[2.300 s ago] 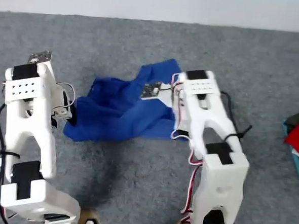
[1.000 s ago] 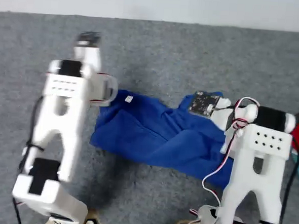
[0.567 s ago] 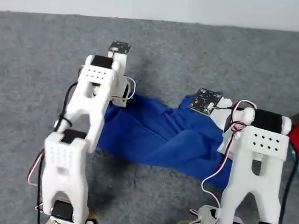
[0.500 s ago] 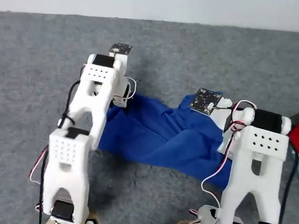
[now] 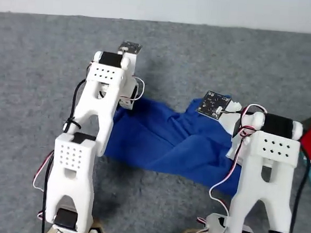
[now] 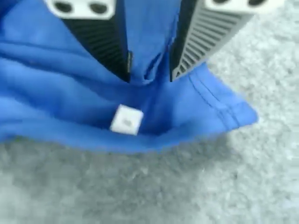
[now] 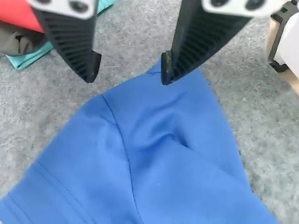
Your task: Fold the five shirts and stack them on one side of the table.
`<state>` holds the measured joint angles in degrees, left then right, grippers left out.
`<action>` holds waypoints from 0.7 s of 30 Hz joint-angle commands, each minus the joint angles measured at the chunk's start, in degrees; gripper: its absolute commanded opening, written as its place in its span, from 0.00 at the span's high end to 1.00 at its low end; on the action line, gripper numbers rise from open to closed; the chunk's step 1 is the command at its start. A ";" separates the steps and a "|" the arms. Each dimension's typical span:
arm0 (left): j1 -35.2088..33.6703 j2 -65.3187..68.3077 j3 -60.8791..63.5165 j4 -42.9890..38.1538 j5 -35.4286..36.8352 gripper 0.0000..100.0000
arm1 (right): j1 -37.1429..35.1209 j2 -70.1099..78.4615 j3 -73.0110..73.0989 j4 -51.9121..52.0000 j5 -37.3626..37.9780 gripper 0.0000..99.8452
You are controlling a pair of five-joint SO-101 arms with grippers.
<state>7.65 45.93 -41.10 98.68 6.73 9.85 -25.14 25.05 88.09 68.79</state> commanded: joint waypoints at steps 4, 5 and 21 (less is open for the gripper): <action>3.60 -9.32 9.80 2.11 -0.44 0.87 | -0.22 -1.71 -0.62 -0.13 -0.70 0.78; 4.04 -9.41 11.30 2.11 -0.44 0.87 | -0.22 -1.71 -0.62 -0.13 -0.70 0.78; 2.11 0.35 10.33 -1.58 -0.88 0.88 | -0.13 -1.80 -0.70 2.33 -0.79 0.78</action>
<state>11.08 45.76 -27.74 97.98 6.55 9.85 -25.14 25.05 89.85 68.62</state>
